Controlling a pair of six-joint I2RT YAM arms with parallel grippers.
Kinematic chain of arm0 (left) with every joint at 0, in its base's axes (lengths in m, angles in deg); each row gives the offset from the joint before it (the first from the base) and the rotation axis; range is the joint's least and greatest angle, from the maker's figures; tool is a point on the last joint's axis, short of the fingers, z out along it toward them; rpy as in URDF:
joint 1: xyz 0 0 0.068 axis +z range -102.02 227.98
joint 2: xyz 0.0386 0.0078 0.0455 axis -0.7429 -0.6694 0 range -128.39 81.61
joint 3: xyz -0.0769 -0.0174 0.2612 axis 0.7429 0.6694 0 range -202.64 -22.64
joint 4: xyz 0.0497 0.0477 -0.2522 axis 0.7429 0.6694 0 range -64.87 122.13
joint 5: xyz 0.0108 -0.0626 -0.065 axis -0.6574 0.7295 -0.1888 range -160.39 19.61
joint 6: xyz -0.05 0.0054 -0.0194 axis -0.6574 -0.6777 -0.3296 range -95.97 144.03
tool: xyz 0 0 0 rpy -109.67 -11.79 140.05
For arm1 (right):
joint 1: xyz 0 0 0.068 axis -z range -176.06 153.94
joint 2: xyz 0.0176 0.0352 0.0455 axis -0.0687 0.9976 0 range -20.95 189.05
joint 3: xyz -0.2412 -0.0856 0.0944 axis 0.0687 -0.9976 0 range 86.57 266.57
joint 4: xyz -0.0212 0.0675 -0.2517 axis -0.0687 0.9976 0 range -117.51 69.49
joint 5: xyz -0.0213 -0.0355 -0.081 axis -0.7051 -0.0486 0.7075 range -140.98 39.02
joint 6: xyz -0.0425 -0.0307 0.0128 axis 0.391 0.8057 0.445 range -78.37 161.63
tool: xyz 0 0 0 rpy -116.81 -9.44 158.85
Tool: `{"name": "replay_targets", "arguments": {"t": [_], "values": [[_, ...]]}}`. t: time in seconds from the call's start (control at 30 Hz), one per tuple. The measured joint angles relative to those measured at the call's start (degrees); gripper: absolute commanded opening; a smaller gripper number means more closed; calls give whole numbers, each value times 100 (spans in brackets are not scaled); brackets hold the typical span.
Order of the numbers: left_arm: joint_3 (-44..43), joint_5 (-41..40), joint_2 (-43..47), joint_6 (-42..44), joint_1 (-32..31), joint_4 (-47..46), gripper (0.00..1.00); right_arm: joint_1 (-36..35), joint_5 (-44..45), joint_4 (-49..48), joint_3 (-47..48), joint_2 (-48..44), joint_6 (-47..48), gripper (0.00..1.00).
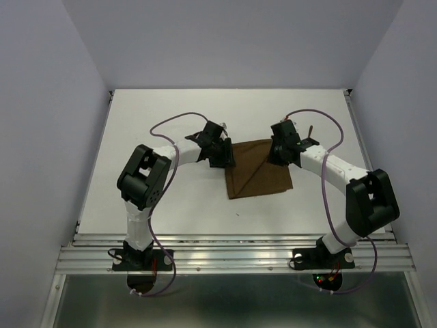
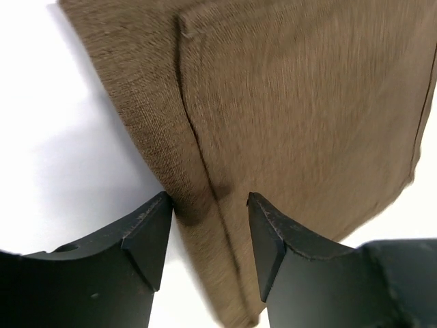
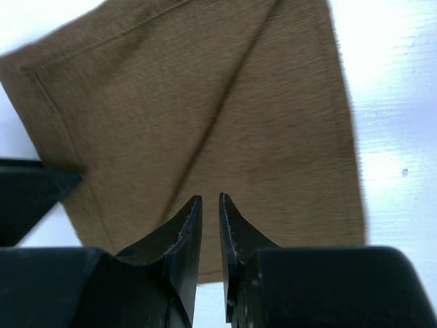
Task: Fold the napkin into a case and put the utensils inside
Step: Move the upper triangle-folded napkin to the center of the board, then pick up the upper triangle-folded napkin from the center of the board.
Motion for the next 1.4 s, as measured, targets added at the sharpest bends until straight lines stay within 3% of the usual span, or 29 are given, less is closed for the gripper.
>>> {"name": "replay_targets", "arguments": {"t": [0.2, 0.33, 0.4, 0.43, 0.63, 0.8, 0.97, 1.17, 1.4], "values": [[671, 39, 730, -273, -345, 35, 60, 0, -179, 0, 79, 120, 83, 23], [890, 13, 1473, -295, 0, 127, 60, -92, -297, -7, 216, 221, 168, 27], [892, -20, 1690, -293, 208, 131, 60, -269, -297, -33, 409, 417, 232, 36], [892, -70, 1810, -293, 369, 133, 60, -369, -295, -42, 431, 439, 234, 36], [953, -146, 1893, -398, 780, 151, 60, -1062, -203, -48, 1176, 1255, 393, 39], [1137, -140, 1902, -525, 953, 229, 60, -1368, -181, -31, 1731, 1952, 616, 51], [1174, -122, 1902, -557, 966, 264, 60, -1558, -63, 57, 1976, 2330, 872, 52], [1163, -13, 1853, -573, 964, 264, 60, -1751, 111, 153, 1781, 2166, 986, 57], [1152, 90, 1709, -573, 966, 267, 60, -1934, 221, 378, 850, 1193, 896, 58]]}}
